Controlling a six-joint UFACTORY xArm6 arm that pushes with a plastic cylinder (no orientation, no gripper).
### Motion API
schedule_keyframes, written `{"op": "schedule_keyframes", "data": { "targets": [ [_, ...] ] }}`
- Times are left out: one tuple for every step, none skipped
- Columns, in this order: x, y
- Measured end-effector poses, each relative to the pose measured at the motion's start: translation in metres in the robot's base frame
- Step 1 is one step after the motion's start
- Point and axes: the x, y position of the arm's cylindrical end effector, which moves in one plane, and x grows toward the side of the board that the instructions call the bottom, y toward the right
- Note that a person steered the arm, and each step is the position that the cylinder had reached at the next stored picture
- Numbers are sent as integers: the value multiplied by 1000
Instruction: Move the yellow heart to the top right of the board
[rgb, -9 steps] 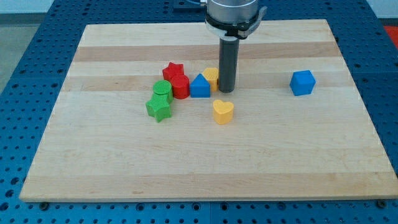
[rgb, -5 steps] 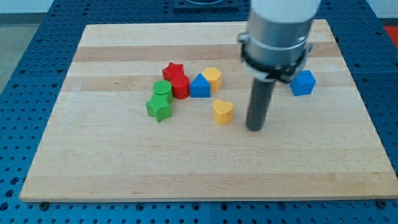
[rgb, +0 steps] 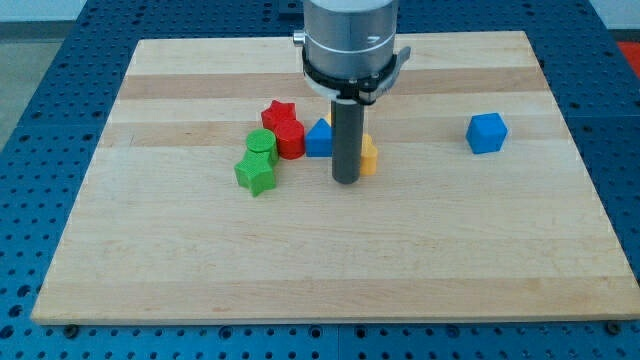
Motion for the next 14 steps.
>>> {"op": "schedule_keyframes", "data": {
  "targets": [
    [-18,10],
    [-38,26],
    [-59,45],
    [-82,66],
    [-103,89],
    [-98,86],
    [-71,78],
    [-68,96],
    [-84,124],
    [-104,145],
    [-137,151],
    [-147,138],
    [-144,101],
    [-149,87]
  ]
}}
